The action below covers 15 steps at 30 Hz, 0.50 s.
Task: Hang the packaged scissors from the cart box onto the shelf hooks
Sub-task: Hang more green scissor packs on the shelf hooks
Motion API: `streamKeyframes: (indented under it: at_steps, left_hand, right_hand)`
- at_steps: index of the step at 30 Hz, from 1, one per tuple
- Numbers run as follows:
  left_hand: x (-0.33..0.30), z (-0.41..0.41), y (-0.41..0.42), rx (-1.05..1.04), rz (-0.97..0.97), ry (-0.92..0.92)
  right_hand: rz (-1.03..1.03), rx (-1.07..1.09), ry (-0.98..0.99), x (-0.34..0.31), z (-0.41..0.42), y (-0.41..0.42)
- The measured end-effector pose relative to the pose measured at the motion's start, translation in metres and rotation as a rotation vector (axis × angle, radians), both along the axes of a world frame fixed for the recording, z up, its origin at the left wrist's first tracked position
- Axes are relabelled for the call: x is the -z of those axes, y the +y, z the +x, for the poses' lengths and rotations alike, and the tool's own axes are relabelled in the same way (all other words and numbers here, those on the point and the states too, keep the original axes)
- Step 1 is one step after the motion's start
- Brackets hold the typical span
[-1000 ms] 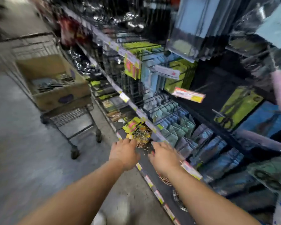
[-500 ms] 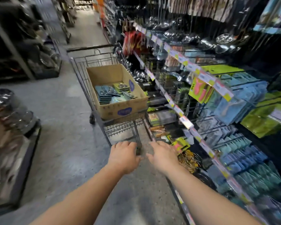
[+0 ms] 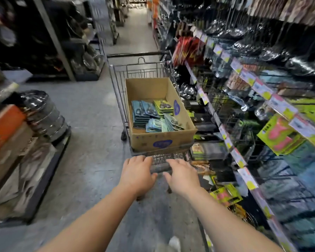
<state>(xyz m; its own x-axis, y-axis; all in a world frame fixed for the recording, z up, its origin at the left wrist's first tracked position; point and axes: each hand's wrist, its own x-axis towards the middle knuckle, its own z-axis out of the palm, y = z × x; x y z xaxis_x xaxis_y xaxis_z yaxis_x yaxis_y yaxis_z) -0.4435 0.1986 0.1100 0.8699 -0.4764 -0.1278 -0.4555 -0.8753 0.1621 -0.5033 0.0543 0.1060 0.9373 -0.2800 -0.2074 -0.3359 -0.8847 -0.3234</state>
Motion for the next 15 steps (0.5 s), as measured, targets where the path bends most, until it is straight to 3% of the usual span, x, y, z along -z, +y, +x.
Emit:
streamKeyframes:
  at_steps: [15]
  left_hand:
    - [-0.007, 0.149, -0.1, -0.099, 0.046, 0.077]
  right_hand:
    - [-0.015, -0.075, 0.029, 0.001, 0.16, -0.112]
